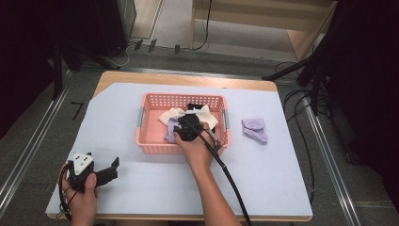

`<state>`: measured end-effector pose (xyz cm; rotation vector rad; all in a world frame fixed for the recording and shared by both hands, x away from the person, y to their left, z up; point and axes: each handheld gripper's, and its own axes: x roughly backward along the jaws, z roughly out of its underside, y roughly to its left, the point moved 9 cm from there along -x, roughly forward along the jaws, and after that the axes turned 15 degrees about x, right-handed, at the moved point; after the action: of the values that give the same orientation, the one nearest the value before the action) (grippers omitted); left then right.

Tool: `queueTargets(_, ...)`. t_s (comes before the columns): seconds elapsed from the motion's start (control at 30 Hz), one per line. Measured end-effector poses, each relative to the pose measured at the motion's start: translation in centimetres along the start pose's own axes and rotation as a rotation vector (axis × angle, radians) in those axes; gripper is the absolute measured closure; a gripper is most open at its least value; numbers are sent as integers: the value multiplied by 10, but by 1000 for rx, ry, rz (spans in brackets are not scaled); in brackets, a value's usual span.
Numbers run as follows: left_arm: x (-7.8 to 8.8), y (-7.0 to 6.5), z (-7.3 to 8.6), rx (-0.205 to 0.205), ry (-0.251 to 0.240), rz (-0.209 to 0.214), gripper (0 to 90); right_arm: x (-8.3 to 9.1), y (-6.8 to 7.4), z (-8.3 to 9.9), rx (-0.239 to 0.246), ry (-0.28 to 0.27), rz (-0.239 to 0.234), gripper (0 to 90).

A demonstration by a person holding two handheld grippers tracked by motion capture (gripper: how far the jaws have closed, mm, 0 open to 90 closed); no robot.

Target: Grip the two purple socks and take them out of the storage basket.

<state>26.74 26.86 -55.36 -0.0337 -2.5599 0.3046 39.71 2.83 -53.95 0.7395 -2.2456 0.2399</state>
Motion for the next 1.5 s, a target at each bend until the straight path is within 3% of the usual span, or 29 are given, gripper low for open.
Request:
queueTargets(0.17, 0, 0, 0, -1, 5, -3, 68, -3, -1, 4, -48, 71, 3, 600)
queueTargets(0.27, 0, 0, 0, 0, 3, -2, 68, -7, -3, 10, -88, 171, 11, 552)
queueTargets(0.37, 0, 0, 0, 0, 3, -2, 68, -10, -3, 15, -111, 258, 20, 581)
queueTargets(0.4, 0, 0, 0, 0, 3, -2, 68, -10, -3, 15, -111, 258, 20, 581)
queueTargets(0.43, 0, 0, 0, 0, 5, -2, 68, -11, -3, 18, -87, 311, 29, 621)
queueTargets(0.47, 0, 0, 0, 0, 5, -2, 68, -11, -3, 18, -87, 311, 29, 621)
queueTargets(0.5, 0, 0, 0, 0, 2, 0, 68, -11, -3, 19, -90, 323, 34, 699)
queueTargets(0.67, 0, 0, 0, 1, 5, -2, 68, -11, 2, 18, -80, 307, 1, 900)
queueTargets(0.77, 0, 0, 0, 1, 9, -3, 68, -10, 2, 16, -71, 276, 14, 900)
queueTargets(0.87, -1, 0, 0, -1, 8, -5, 68, -8, 3, 12, -34, 193, 25, 900)
queueTargets(0.93, -1, 0, 0, -3, 8, -2, 68, -8, 3, 11, -24, 181, 29, 900)
queueTargets(1.07, -1, 0, 0, -5, 10, -3, 68, -7, 2, 5, -25, 142, 30, 690)
queueTargets(1.1, -1, 0, 0, -5, 10, -3, 68, -7, 2, 5, -25, 142, 30, 690)
queueTargets(1.13, -1, 0, 1, -7, 14, -7, 68, -8, 4, 3, -46, 133, 5, 639)
queueTargets(1.3, -1, 0, 1, -13, 14, -10, 68, -13, 10, -2, -45, 159, 15, 536)
queueTargets(1.33, -1, 0, 1, -13, 13, -9, 68, -17, 15, -3, -56, 197, 9, 483)
queueTargets(1.37, -1, 0, 1, -11, 15, -9, 68, -17, 15, -3, -56, 197, 9, 483)
queueTargets(1.4, -1, 0, 1, -10, 16, -8, 68, -22, 22, 2, -48, 294, -8, 487)
queueTargets(1.43, -1, 0, 1, -8, 16, -8, 68, -24, 23, 6, -32, 357, 2, 505)
queueTargets(1.5, -1, 0, 1, -8, 13, -6, 68, -24, 23, 6, -10, 373, 19, 522)
